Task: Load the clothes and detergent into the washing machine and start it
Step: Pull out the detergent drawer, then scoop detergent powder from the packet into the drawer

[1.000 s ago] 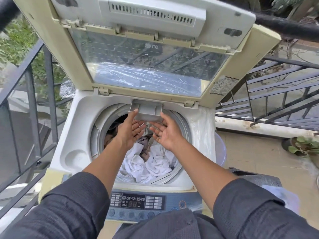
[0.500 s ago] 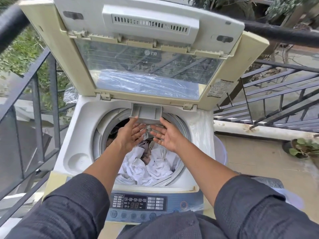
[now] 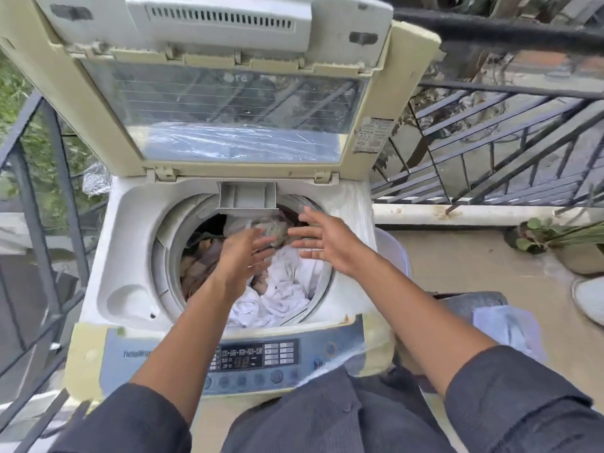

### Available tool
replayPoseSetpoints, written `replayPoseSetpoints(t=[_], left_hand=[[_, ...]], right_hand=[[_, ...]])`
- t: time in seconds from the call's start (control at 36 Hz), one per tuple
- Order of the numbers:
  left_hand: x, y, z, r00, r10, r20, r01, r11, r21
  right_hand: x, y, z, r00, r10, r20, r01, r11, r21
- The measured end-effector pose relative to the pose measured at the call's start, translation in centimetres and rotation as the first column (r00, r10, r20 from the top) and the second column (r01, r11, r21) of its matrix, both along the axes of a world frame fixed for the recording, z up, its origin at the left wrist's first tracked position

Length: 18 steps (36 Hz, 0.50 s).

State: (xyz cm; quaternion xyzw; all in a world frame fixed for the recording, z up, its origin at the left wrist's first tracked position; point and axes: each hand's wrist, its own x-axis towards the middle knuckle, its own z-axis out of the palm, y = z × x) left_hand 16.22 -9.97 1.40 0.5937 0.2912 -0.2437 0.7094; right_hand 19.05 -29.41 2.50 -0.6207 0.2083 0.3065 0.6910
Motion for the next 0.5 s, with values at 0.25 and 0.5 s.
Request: replayPoseSetpoints(t=[0.25,0.5], left_hand=[[-0.6,-6.2,4.1,0.970,-0.191,0.147,0.176,0.978,0.109],[0.5,-17.8,6.0,0.853,-0.463,0.242,0.408,0.880,0.245]], right_hand=[[-3.9,-7.9,2.4,0.977,-0.118,0.179,0.128,0.991,-0.047],[-8.7,-17.5,2.8,0.901,-0.338,0.273,0.387,0.910,-0.151]])
